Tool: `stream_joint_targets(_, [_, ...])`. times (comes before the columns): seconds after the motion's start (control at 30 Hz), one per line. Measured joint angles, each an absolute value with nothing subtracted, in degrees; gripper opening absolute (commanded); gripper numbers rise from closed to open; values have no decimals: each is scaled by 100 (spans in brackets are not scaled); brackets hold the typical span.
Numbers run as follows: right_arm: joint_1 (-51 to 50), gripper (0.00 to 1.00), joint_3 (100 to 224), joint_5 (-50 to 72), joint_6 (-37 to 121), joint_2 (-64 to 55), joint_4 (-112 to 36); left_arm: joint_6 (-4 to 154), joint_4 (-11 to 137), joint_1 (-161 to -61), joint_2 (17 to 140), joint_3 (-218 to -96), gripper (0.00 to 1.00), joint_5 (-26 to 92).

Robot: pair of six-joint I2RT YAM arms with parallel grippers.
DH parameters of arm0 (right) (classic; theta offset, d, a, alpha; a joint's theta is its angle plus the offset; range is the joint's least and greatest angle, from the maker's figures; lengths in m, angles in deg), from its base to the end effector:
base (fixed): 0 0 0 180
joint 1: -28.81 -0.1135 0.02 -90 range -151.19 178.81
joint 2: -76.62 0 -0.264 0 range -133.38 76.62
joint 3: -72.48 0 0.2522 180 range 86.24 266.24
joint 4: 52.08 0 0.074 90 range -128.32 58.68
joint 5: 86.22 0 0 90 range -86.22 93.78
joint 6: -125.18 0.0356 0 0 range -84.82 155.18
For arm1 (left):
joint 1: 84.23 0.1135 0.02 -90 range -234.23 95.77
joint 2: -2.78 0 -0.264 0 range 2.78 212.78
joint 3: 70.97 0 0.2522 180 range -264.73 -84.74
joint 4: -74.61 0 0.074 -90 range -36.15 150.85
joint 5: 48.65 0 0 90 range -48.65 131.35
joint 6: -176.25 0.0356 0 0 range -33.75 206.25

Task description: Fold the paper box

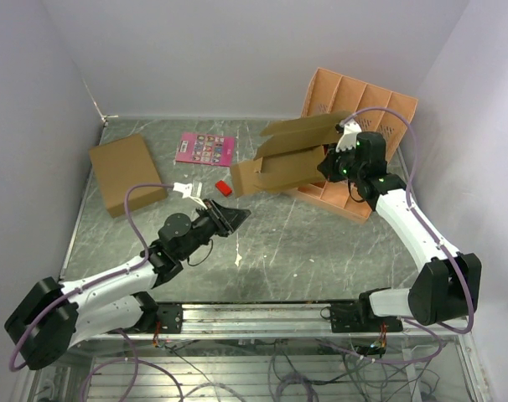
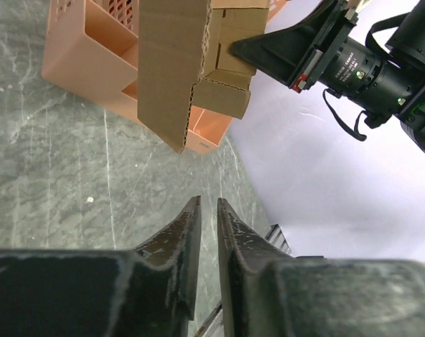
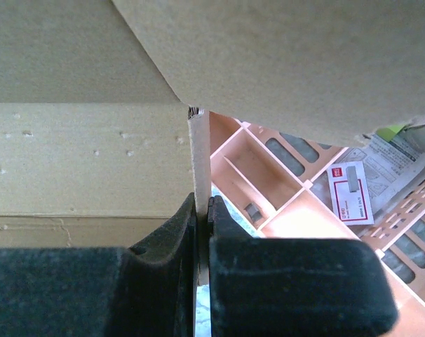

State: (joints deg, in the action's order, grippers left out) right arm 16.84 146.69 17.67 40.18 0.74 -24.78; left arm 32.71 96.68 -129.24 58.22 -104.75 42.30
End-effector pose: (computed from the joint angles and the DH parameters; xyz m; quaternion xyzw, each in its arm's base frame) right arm 0.2943 0.0711 0.3096 -0.1133 0.8499 0.1774 0.4832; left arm 0.1519 -0.1511 0.2386 -0.0583 0.7022 -0.5340 0.4674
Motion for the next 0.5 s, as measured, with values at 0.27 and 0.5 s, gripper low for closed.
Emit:
stream_joint_targets(0.27, [1684,0,14658,1780,4020,74,-2482,3230,9502,-13335,6174,-10918,7,4754])
stream_joint_targets(0.5, [1686,0,14655,1794,4053,74,-2489,3265,9401,-13405,6607,-11148,7,5438])
